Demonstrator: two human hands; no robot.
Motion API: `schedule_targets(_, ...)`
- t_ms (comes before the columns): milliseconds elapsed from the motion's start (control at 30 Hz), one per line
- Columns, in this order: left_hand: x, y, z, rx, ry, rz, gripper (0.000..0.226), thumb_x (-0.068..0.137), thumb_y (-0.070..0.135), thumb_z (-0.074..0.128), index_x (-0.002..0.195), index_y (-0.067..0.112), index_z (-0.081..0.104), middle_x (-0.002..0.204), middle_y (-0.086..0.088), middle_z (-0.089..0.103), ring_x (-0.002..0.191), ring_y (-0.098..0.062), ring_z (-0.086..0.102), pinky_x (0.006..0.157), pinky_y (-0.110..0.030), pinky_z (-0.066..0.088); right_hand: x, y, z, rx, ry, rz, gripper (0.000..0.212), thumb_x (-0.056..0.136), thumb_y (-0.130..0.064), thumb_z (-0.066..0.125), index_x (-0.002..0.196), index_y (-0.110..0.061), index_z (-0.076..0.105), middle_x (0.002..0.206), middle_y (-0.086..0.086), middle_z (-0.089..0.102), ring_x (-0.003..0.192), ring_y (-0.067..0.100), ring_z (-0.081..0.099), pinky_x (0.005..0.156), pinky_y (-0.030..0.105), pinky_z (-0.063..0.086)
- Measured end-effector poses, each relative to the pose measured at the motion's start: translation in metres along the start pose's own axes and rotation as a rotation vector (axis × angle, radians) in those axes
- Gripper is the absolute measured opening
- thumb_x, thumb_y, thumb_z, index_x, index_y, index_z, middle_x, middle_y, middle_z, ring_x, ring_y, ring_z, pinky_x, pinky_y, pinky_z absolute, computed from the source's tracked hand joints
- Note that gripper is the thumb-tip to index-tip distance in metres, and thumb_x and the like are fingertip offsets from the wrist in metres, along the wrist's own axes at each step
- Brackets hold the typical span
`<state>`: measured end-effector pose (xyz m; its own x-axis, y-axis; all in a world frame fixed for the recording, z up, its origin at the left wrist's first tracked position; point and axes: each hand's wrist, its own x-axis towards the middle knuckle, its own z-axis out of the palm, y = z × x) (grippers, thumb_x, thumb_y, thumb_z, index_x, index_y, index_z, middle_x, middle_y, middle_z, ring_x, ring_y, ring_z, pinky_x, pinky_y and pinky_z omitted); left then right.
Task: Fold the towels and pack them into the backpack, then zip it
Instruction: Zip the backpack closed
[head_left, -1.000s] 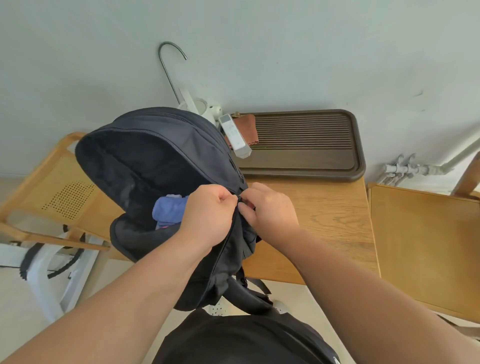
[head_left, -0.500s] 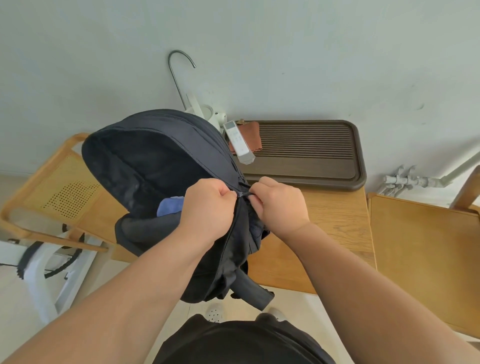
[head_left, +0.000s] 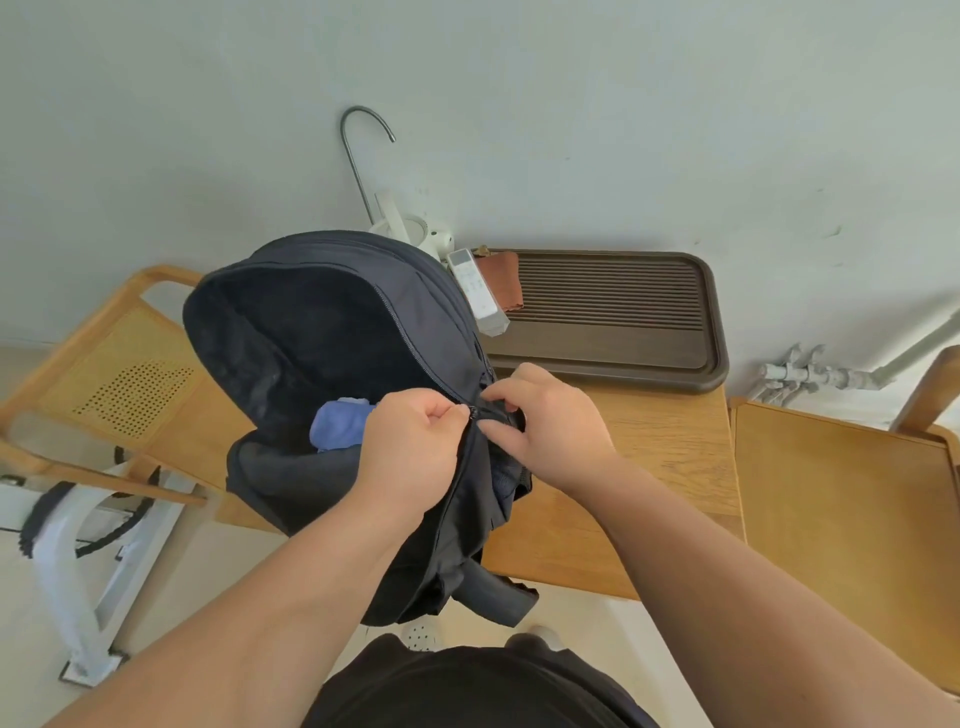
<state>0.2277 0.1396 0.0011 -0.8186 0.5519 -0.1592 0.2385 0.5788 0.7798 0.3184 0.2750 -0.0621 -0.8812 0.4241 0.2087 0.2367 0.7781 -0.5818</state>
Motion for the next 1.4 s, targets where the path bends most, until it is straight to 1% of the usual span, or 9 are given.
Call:
schedule_targets(167,-0.006,-0.007,-0.001,-0.041,0.003,-0.034,0.04,0.097,0.02,0.062,0.057,0.019,0.056,0.042,0.012,0.045,0.045,-0.004,0.044,0.054,-0.027,0.035,-0.003,-0.012,0.016,0.086,0.042,-0.019,0.02,0.091,-0.039,0.065,0.101,-0.025,0.075,0.083,-0.013,0.048,0.071,0.007,0.049,0.06,0.031,0.046)
schedule_targets(300,-0.007,-0.007,-0.009,-0.021,0.038,-0.009,0.045,0.097,0.02,0.062,0.054,0.023,0.052,0.043,0.013,0.045,0.049,-0.007,0.043,0.055,-0.029,0.037,0.0,-0.026,0.028,-0.017,0.11,0.002,0.023,0.095,-0.033,0.057,0.078,-0.017,0.06,0.076,-0.007,0.047,0.064,0.018,0.052,0.051,0.032,0.038)
schedule_targets(367,-0.004,-0.004,-0.015,0.006,0.072,0.018,0.049,0.096,0.018,0.062,0.05,0.023,0.046,0.042,0.011,0.041,0.045,-0.008,0.038,0.054,-0.031,0.035,0.003,-0.028,0.027,-0.078,0.15,0.004,0.025,0.096,-0.032,0.055,0.076,-0.016,0.057,0.074,-0.007,0.046,0.059,0.02,0.051,0.047,0.033,0.039)
schedule_targets(500,-0.002,0.004,-0.023,0.019,0.086,0.022,0.037,0.096,0.019,0.063,0.06,0.013,0.056,0.044,0.009,0.04,0.045,-0.008,0.038,0.053,-0.03,0.038,0.008,-0.023,0.013,-0.19,0.19,-0.048,0.024,0.095,-0.03,0.057,0.075,-0.017,0.056,0.074,-0.01,0.039,0.055,0.019,0.05,0.043,0.03,0.038)
schedule_targets(700,-0.004,0.009,-0.023,-0.053,0.049,-0.007,0.045,0.093,0.015,0.064,0.052,0.019,0.048,0.04,0.011,0.038,0.043,-0.007,0.035,0.054,-0.03,0.036,0.005,-0.009,-0.004,-0.302,0.128,-0.047,0.022,0.098,-0.034,0.056,0.084,-0.019,0.065,0.079,-0.005,0.055,0.063,0.022,0.058,0.049,0.034,0.047)
schedule_targets(867,-0.004,0.007,-0.027,-0.121,0.034,-0.026,0.033,0.095,0.018,0.063,0.063,0.014,0.061,0.039,0.011,0.041,0.04,-0.005,0.038,0.055,-0.028,0.038,0.014,-0.014,-0.011,-0.295,0.05,-0.05,0.026,0.099,-0.037,0.052,0.087,-0.019,0.065,0.081,-0.004,0.054,0.068,0.024,0.059,0.054,0.034,0.046)
schedule_targets(967,-0.006,0.001,-0.028,-0.155,0.043,-0.051,0.028,0.096,0.021,0.063,0.07,0.011,0.066,0.041,0.011,0.041,0.045,-0.006,0.039,0.057,-0.031,0.041,0.011,-0.02,-0.012,-0.207,-0.019,-0.078,0.024,0.1,-0.041,0.051,0.106,-0.024,0.067,0.095,-0.006,0.057,0.078,0.021,0.062,0.063,0.037,0.053)
schedule_targets(1167,-0.015,-0.021,-0.016,-0.177,0.026,-0.08,0.02,0.099,0.024,0.06,0.081,0.021,0.068,0.08,-0.006,0.069,0.07,-0.016,0.059,0.073,-0.038,0.05,0.002,-0.024,-0.006,-0.113,-0.093,-0.088,0.045,0.089,-0.055,0.064,0.124,-0.028,0.066,0.108,-0.007,0.055,0.085,0.017,0.062,0.069,0.035,0.054)
schedule_targets(1400,-0.019,-0.044,-0.008,-0.251,0.051,-0.193,0.021,0.1,0.027,0.056,0.082,0.021,0.064,0.083,0.005,0.075,0.052,-0.007,0.047,0.061,-0.031,0.038,0.0,-0.026,0.005,-0.094,-0.179,-0.113,0.039,0.093,-0.043,0.064,0.128,-0.025,0.065,0.116,-0.01,0.052,0.093,0.014,0.06,0.077,0.033,0.053)
